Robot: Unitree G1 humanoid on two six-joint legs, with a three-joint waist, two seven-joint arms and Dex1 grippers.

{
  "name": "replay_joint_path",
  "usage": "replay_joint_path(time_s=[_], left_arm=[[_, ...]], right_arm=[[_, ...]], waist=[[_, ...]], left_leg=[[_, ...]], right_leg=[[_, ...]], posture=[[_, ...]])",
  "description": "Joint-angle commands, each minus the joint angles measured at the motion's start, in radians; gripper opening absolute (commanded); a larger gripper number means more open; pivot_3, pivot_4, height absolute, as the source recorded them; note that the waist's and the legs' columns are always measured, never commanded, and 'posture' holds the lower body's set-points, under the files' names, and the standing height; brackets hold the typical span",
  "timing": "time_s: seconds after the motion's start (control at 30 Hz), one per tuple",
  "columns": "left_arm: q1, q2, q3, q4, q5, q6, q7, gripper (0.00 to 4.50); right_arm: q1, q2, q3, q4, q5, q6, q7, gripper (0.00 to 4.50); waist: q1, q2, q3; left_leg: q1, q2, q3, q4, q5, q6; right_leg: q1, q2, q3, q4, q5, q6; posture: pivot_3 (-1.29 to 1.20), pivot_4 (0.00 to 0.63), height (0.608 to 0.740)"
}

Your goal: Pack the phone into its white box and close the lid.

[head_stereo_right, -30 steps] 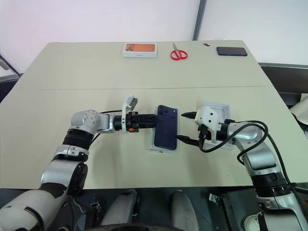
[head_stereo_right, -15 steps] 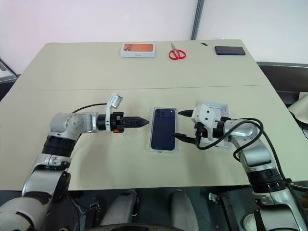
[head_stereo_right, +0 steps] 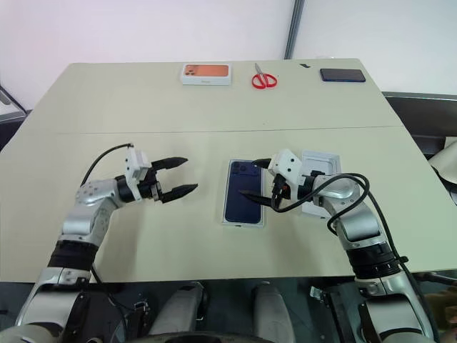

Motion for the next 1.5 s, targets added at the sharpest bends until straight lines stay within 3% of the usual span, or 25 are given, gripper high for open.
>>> replay_joint_path(time_s=[0.03, 0.1, 0.13, 0.2, 0.27, 0.43, 0.47, 0.77, 1.2, 1.5], left_arm=[[-0.009, -0.006, -0.028, 0.005, 0.053, -0.076, 0.019, 4.47], [-0.024, -0.020, -0.040, 0.020, 0.050, -0.054, 0.021, 4.47], [-0.033, -0.033, -0.044, 0.022, 0.040, -0.020, 0.028, 4.49], [-0.047, -0.049, -0.047, 0.026, 0.015, 0.034, 0.023, 3.94], [-0.065, -0.064, -0.056, 0.051, 0.045, 0.023, 0.046, 3.17], [-0.115, -0.097, -0.077, 0.115, 0.094, 0.007, 0.091, 0.48], [-0.121, -0.100, -0.086, 0.122, 0.101, 0.018, 0.095, 0.05], [-0.151, -0.103, -0.206, 0.085, 0.153, 0.181, 0.055, 0.05], [-0.206, -0.202, -0.266, 0.072, 0.128, 0.250, 0.006, 0.05], [-0.306, -0.281, -0.280, 0.183, 0.155, 0.223, -0.018, 0.05]], right_arm=[[-0.014, -0.041, -0.030, 0.023, -0.015, -0.025, 0.008, 4.50], [-0.021, -0.057, -0.045, 0.045, -0.014, -0.029, 0.010, 4.50], [-0.021, -0.066, -0.052, 0.050, -0.002, -0.020, 0.024, 4.25], [-0.020, -0.079, -0.054, 0.053, 0.001, -0.022, 0.033, 3.67], [-0.016, -0.082, -0.051, 0.053, -0.020, -0.037, 0.016, 2.76], [-0.001, -0.080, -0.061, 0.051, -0.037, -0.038, -0.012, 0.03], [0.003, -0.082, -0.057, 0.050, -0.045, -0.039, -0.013, 0.00], [0.023, -0.120, 0.019, 0.081, -0.176, -0.163, -0.005, 0.00], [0.064, -0.148, -0.012, 0.060, -0.139, -0.149, 0.042, 0.00], [0.090, -0.204, -0.056, 0.098, -0.137, -0.171, 0.054, 0.00]], waist=[[0.003, 0.000, 0.000], [0.001, 0.000, 0.000], [0.001, 0.000, 0.000], [-0.002, 0.000, 0.000], [-0.007, 0.000, 0.000], [-0.007, 0.000, 0.000], [-0.006, 0.000, 0.000], [-0.003, 0.000, 0.000], [0.003, 0.000, 0.000], [-0.003, 0.000, 0.000]], left_leg=[[0.000, 0.000, 0.000, 0.000, 0.000, 0.000], [0.000, -0.001, 0.000, 0.001, 0.000, 0.000], [0.000, -0.001, 0.000, 0.001, 0.000, 0.001], [0.000, -0.001, 0.000, 0.001, 0.000, 0.001], [0.000, -0.001, 0.001, 0.001, 0.000, 0.001], [0.001, -0.001, 0.000, 0.001, 0.000, 0.001], [0.001, -0.001, 0.000, 0.001, 0.000, 0.001], [0.001, -0.001, 0.000, 0.002, 0.000, 0.001], [0.001, -0.001, 0.000, 0.002, 0.000, 0.001], [0.000, -0.001, 0.000, 0.004, -0.001, 0.002]], right_leg=[[0.001, 0.000, -0.001, 0.000, 0.000, 0.000], [0.001, 0.000, -0.001, 0.000, 0.000, 0.000], [0.001, 0.000, -0.001, 0.000, 0.000, 0.000], [0.001, 0.000, -0.001, 0.000, 0.000, 0.000], [0.001, 0.001, -0.001, 0.000, 0.000, 0.000], [0.001, 0.004, -0.001, 0.001, 0.000, 0.000], [0.001, 0.004, -0.001, 0.001, 0.000, 0.000], [0.001, 0.004, -0.001, 0.001, 0.000, 0.000], [0.002, 0.004, -0.001, 0.001, 0.000, 0.000], [0.003, 0.004, -0.001, 0.001, 0.000, 0.001]], posture=[[0.00, 0.150, 0.740], [0.00, 0.150, 0.740], [0.00, 0.150, 0.740], [0.00, 0.150, 0.740], [0.00, 0.150, 0.740], [0.00, 0.150, 0.740], [0.00, 0.150, 0.740], [0.00, 0.150, 0.740], [0.00, 0.150, 0.740], [0.00, 0.150, 0.740]])
